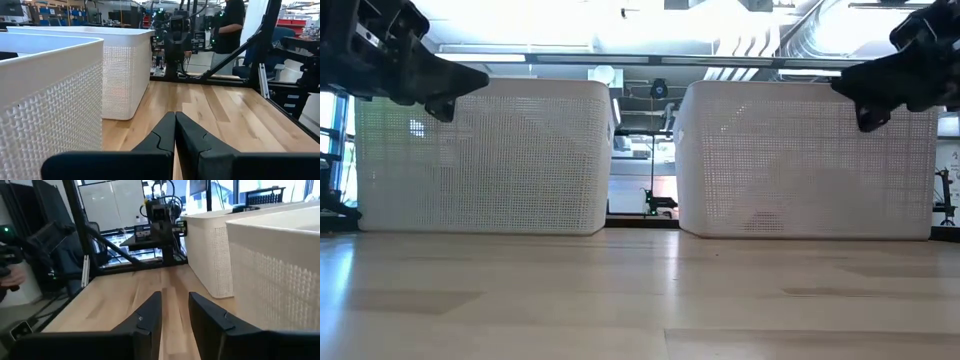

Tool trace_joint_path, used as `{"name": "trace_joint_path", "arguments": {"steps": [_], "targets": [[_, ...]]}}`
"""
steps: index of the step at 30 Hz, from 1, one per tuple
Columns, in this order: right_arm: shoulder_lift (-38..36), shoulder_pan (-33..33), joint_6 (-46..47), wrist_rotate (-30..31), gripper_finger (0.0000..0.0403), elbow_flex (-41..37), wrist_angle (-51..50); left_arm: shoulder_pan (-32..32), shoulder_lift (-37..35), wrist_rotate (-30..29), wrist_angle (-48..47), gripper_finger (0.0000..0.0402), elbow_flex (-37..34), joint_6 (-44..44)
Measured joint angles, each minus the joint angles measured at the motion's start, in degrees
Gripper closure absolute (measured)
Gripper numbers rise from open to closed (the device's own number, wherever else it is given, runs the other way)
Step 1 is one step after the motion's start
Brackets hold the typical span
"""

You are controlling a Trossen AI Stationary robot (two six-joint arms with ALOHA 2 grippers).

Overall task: Sort clothes
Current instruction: Return to Home Position

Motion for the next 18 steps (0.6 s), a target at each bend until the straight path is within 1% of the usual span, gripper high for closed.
{"name": "trace_joint_path", "arguments": {"steps": [3,7,8,12,14,18], "targets": [[1.5,-0.2,-3.3,0.9,0.0319,0.0,2.4,0.0,0.0,0.5,0.0,0.0401,0.0,0.0],[2.1,-2.1,-5.6,5.6,0.0319,0.0,2.2,0.1,-0.1,3.6,-2.8,0.0401,0.1,1.5],[2.4,-2.9,-5.4,5.7,0.0319,0.0,1.7,0.1,-0.1,3.7,-3.4,0.0401,0.1,2.0],[3.3,-5.8,-3.4,2.3,0.0319,0.0,-0.2,0.1,-0.4,3.9,-3.8,0.0401,0.0,3.0],[3.8,-6.8,-2.4,0.3,0.0319,0.0,-0.5,0.1,-0.7,5.5,-4.1,0.0401,0.0,2.6],[4.8,-7.4,-2.0,-0.7,0.0319,0.0,-0.6,0.1,-2.6,7.5,-8.0,0.0401,0.0,1.7]]}}
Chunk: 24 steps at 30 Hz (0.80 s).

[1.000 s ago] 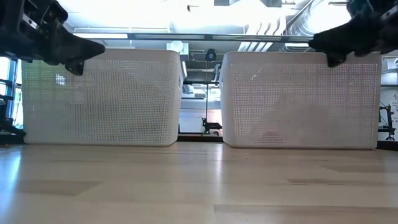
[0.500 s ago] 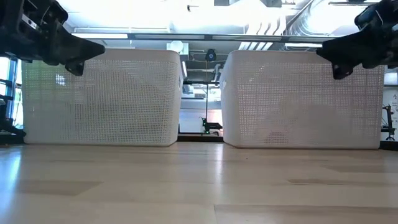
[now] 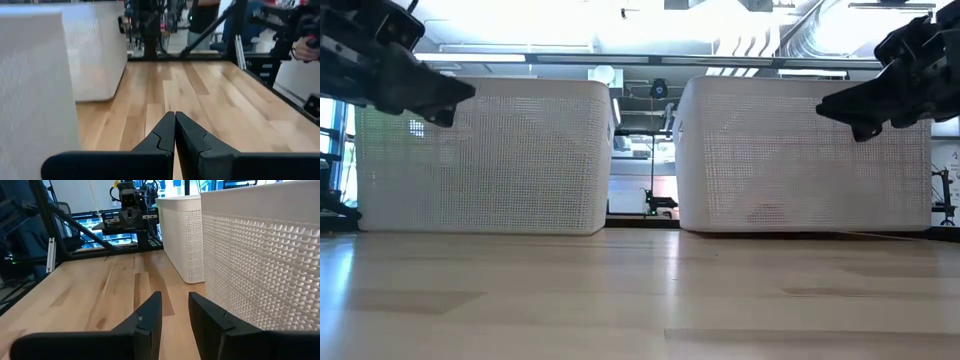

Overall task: Sort clothes
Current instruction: Return to Home Position

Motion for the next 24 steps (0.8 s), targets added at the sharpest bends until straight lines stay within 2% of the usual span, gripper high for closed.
{"name": "trace_joint_path", "arguments": {"steps": [8,13,24], "targets": [[0.3,0.0,2.1,-0.2,0.0319,0.0,-0.1,0.0,-13.7,0.0,-12.7,0.0401,0.0,-0.4],[0.3,0.0,1.7,-0.2,0.0319,0.0,-0.2,0.0,-21.3,2.1,-13.0,0.0401,0.0,4.8],[0.3,0.0,0.3,-0.1,0.0319,0.0,0.0,0.0,-21.4,2.6,-13.1,0.0401,0.0,4.5]]}}
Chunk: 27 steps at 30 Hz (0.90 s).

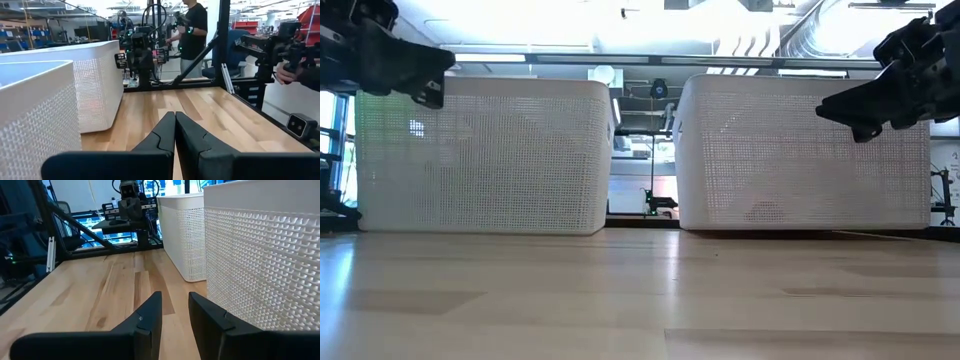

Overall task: Sort clothes
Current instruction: Return to Home Position

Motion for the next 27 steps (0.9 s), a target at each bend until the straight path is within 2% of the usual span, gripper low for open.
{"name": "trace_joint_path", "arguments": {"steps": [5,8,13,18,27], "targets": [[0.0,0.0,-2.7,0.0,0.0319,0.0,0.0,0.0,0.0,-1.9,0.2,0.0401,0.0,1.7],[0.0,0.0,-1.3,-1.4,0.0319,0.0,-0.1,0.0,0.0,-2.4,0.3,0.0401,0.0,1.5],[0.0,0.0,-2.4,-0.1,0.0319,0.0,0.0,0.0,0.0,-7.2,0.8,0.0401,0.0,0.4],[0.0,-0.1,-3.3,3.1,0.0319,0.0,0.7,0.5,0.0,-8.3,0.9,0.0401,0.0,1.5],[0.0,-1.0,-5.9,2.6,0.0319,0.0,0.5,3.1,0.7,-8.2,0.9,0.0401,0.0,6.3]]}}
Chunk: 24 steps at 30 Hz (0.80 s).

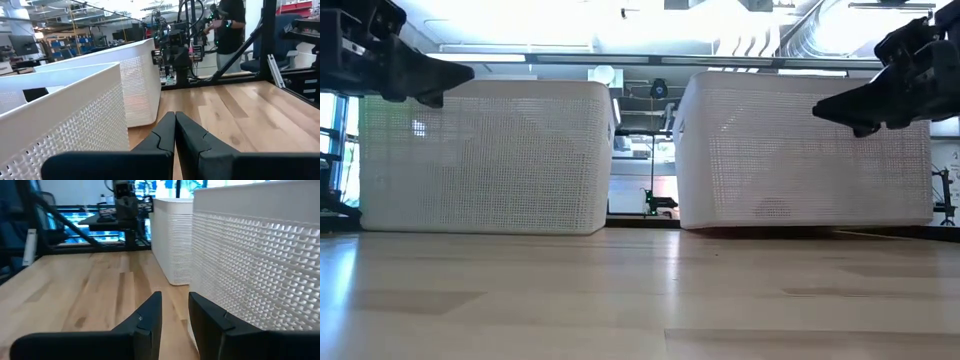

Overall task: Sort clothes
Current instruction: Return to Home Position

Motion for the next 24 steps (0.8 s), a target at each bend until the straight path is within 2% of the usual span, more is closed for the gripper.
{"name": "trace_joint_path", "arguments": {"steps": [9,24], "targets": [[0.0,-0.1,0.1,-7.6,0.0319,0.0,-1.4,0.0,0.2,-0.1,0.1,0.0401,0.0,-1.8],[0.0,0.0,0.0,-8.1,0.0319,0.0,-1.3,0.0,0.2,-0.2,0.0,0.0401,0.0,-1.9]]}}
